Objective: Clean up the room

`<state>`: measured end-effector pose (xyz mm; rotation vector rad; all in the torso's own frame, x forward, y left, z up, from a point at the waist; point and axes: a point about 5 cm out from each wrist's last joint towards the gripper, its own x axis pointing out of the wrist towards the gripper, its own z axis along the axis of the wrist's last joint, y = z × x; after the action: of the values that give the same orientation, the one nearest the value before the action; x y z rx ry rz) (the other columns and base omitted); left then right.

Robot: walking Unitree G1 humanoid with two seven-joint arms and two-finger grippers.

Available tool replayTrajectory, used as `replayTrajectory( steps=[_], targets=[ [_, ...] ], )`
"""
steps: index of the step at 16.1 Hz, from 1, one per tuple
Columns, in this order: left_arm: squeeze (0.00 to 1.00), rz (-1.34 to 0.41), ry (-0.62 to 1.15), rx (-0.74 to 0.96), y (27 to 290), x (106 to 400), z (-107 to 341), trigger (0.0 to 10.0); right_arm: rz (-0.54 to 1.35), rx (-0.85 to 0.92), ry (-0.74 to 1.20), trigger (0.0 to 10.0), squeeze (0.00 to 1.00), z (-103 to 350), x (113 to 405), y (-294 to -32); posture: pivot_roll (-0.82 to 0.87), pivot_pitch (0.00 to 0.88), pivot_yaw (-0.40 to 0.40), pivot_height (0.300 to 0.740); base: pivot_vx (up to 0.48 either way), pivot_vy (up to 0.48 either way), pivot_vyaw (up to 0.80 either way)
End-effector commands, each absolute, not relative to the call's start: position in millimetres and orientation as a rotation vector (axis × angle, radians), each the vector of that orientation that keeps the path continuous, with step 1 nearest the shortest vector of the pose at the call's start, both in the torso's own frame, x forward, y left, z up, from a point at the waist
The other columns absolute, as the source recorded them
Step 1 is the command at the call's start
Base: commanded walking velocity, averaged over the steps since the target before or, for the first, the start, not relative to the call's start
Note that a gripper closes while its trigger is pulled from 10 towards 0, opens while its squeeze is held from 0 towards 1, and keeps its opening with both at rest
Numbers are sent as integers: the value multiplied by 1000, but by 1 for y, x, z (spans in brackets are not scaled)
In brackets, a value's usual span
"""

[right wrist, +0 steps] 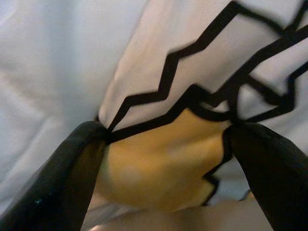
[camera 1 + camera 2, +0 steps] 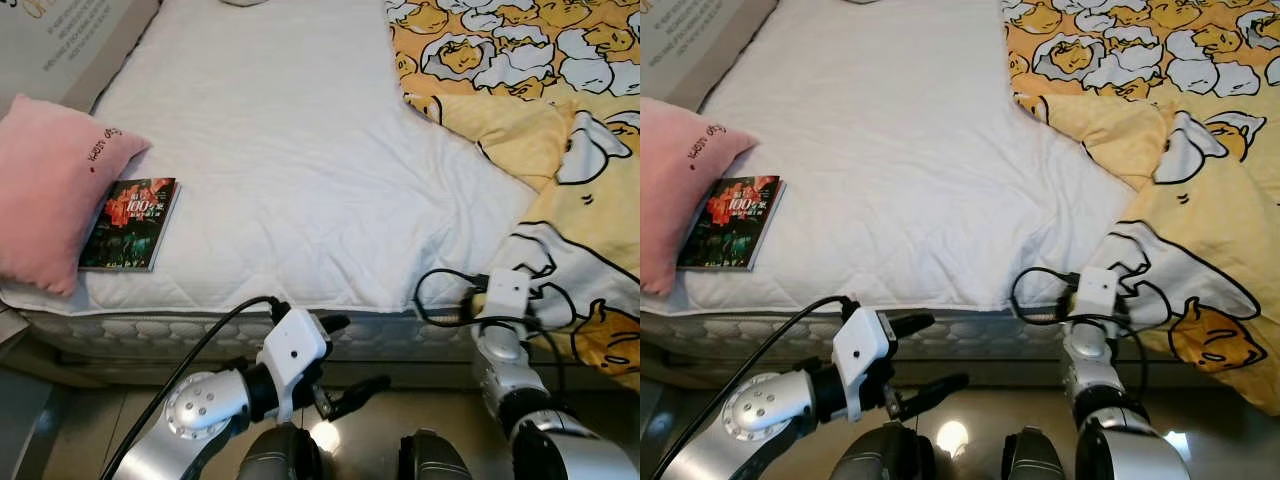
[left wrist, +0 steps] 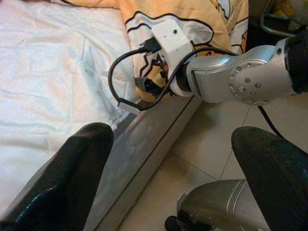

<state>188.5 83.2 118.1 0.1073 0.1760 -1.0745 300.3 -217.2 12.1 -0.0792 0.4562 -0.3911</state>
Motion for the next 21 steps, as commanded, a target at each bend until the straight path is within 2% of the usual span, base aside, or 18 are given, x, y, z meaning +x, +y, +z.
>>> replayTrajectory(
  steps=[1, 2, 21],
  targets=[
    [0, -1068, 175, 119, 86, 186, 121, 10000, -340, -47, 535, 9725, 0, 0, 294, -206, 141, 165, 144, 704, 0, 0, 0],
    [0, -1065, 177, 119, 87, 185, 122, 10000, -329, -50, 534, 0, 0, 0, 295, -206, 144, 168, 144, 704, 0, 0, 0],
    [0, -1055, 166, 112, 80, 185, 123, 10000, -189, 27, 571, 0, 0, -6, 295, -181, 134, 189, 135, 704, 0, 0, 0]
  ],
)
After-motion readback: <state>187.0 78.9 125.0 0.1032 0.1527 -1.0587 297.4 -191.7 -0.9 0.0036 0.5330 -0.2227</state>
